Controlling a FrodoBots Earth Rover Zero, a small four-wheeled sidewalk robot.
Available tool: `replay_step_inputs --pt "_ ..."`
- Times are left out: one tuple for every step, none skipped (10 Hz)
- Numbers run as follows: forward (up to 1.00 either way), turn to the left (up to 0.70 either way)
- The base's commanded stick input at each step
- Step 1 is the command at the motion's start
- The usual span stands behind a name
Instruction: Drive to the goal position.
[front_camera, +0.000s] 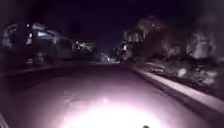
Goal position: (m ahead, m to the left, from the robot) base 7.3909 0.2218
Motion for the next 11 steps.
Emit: replay_step_inputs --pt "0.7 0.0" --pt "0.7 0.0" --pt "0.7 0.0" --pt "0.7 0.0" --pt "0.7 0.0" --pt "0.7 0.0" --pt "0.7 0.0" --pt "0.7 0.0" --pt "0.7 0.0" --pt "0.7 0.0" --pt "0.7 0.0"
